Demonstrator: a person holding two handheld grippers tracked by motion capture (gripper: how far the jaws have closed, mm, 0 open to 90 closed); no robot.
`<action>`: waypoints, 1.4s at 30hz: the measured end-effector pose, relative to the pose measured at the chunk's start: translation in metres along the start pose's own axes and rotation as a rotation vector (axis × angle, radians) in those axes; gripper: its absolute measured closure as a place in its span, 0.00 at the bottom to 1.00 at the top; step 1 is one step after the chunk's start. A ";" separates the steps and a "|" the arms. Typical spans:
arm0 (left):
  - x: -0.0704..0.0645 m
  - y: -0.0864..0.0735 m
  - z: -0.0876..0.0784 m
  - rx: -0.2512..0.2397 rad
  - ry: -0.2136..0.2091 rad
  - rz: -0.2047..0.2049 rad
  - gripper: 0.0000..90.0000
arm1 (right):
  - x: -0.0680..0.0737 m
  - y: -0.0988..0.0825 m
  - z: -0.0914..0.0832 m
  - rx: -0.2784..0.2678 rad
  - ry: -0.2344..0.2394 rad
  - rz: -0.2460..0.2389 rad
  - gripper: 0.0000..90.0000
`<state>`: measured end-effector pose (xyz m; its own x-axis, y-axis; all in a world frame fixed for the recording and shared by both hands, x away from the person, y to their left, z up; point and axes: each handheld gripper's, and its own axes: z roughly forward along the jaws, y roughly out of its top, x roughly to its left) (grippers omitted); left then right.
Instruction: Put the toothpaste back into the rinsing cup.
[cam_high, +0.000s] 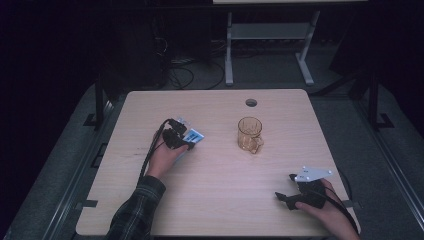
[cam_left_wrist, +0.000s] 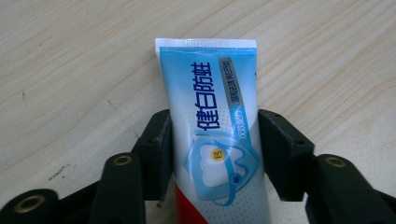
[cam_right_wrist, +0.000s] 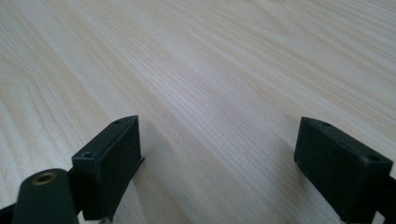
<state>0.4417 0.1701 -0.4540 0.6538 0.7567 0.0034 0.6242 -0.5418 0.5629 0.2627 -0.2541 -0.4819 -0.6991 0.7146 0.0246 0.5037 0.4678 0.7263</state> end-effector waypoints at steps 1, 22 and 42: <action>0.000 0.000 0.000 0.000 -0.001 0.000 0.55 | 0.000 0.000 0.000 0.000 0.000 0.000 0.15; 0.003 0.000 -0.006 0.013 -0.071 -0.010 0.80 | 0.000 0.000 0.000 0.000 0.000 0.000 0.15; 0.007 0.000 -0.025 -0.075 -0.155 -0.044 0.80 | 0.000 0.000 0.000 0.000 0.000 0.000 0.15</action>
<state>0.4355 0.1843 -0.4338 0.6885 0.7101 -0.1471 0.6237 -0.4763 0.6198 0.2626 -0.2543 -0.4819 -0.6990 0.7147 0.0248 0.5041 0.4678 0.7260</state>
